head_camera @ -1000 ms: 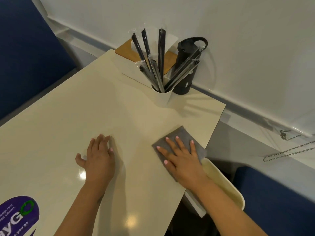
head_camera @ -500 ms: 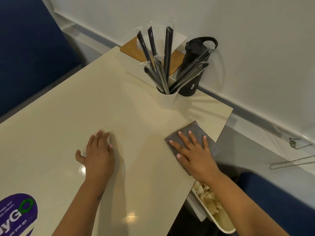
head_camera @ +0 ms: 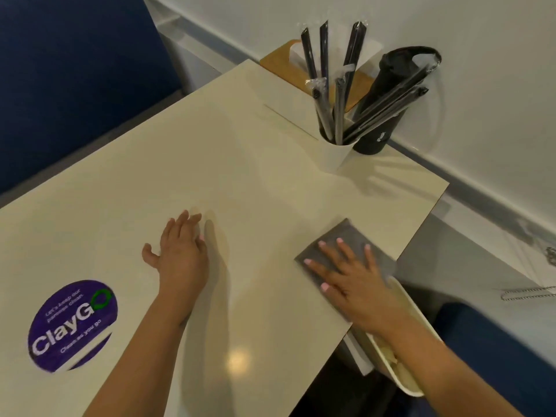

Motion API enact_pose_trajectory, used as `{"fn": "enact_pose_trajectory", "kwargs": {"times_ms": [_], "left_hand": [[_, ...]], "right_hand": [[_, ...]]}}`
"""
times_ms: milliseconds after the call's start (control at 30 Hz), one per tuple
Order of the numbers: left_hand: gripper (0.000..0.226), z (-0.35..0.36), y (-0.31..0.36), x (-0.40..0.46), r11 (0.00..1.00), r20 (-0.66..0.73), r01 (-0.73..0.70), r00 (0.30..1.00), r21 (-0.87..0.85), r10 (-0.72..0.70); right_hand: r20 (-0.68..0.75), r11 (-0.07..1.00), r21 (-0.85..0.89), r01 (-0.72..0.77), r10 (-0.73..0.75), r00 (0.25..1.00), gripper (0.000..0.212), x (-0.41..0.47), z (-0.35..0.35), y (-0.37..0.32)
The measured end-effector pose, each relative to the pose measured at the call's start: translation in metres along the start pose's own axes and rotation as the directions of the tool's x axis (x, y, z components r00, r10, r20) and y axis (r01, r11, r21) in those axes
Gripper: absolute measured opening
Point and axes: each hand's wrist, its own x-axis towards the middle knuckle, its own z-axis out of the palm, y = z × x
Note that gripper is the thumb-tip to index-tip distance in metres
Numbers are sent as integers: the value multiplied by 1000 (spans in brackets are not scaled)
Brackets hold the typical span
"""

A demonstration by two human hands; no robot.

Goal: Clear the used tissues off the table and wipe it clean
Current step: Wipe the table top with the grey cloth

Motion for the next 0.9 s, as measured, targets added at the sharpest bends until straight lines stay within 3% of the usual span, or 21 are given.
{"fn": "enact_pose_trajectory", "kwargs": {"times_ms": [100,167,333,433,500,700,767,900], "left_hand": [[41,-8,-17,-7,1000,-11,1,1000,-3,-1],[41,-13,-29,-12,1000,-30,11,999,-7,-11],[41,-24,-57,-27,1000,-52,21,998,-14,-22],[41,-30,-74,-36,1000,-47,14,999,-14,-15],[41,-36,-84,-43,999,-49,28,998,-22,-29],[40,-44,-111,-65,997,-72,52,996,-53,-56],[41,-45,-118,-72,996,-69,64,995,-58,-68],[39,-46,-131,-82,996,-73,49,996,-77,-54]], "right_hand": [[-10,975,-36,-219,218,976,54,13,-9,8],[-33,960,-9,-280,279,960,52,36,-10,-10],[-8,999,-29,-41,41,999,56,37,8,-85],[22,995,-25,93,-93,995,53,-3,21,-91],[45,996,-24,80,-79,996,55,-21,19,-76],[-19,981,-31,-192,192,981,61,10,16,-89],[-14,990,-20,-139,139,990,63,21,18,-121],[27,992,-62,114,-113,993,57,-8,35,-163]]}}
